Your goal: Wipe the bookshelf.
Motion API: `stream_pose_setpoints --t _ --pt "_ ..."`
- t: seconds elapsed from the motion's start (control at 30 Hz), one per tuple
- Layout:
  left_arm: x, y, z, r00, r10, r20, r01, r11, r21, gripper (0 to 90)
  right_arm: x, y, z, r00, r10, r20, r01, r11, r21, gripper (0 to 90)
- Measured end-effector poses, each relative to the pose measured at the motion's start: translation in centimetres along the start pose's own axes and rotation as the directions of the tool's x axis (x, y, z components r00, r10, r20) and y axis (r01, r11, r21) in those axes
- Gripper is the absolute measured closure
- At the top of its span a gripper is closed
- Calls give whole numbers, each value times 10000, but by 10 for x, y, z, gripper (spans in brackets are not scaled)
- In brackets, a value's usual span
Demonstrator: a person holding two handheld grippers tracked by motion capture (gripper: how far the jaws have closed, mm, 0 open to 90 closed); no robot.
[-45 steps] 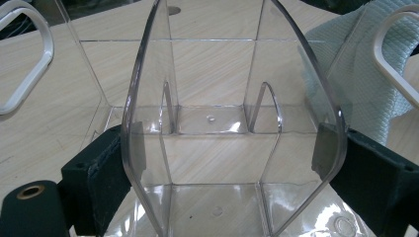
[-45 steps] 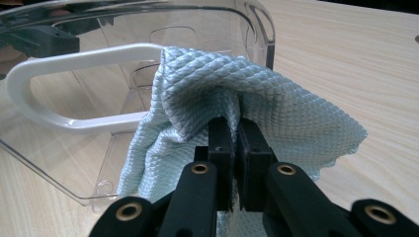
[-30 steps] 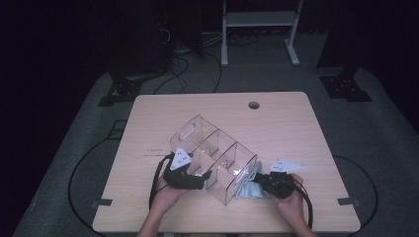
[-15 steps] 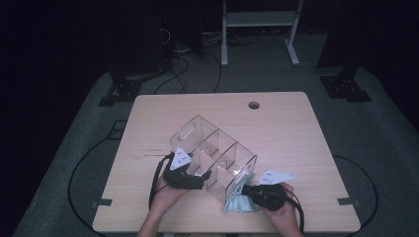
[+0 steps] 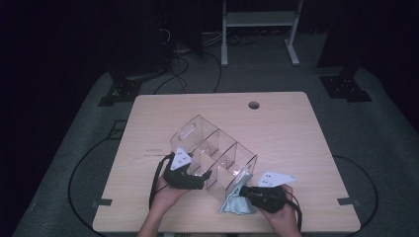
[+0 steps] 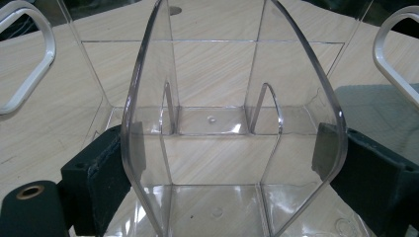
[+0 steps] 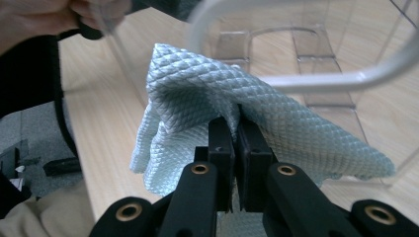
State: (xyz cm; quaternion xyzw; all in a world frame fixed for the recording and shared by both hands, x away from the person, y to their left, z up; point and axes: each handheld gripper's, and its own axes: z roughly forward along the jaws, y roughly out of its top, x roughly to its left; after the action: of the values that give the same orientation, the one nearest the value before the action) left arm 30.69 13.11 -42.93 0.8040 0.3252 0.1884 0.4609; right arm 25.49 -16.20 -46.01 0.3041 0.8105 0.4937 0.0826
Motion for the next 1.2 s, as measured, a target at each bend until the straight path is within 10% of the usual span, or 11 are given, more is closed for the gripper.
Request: stream_pose_setpoints --t 0.57,1.2 --pt "-1 0 0 10000 11 -26 -11 10000 10 95 21 16 -11 9976 -595 -350 572 9965 -614 859" --pt "-1 0 0 10000 -35 -16 35 10000 3 94 20 4 2 9973 -573 -452 570 9983 -86 858"
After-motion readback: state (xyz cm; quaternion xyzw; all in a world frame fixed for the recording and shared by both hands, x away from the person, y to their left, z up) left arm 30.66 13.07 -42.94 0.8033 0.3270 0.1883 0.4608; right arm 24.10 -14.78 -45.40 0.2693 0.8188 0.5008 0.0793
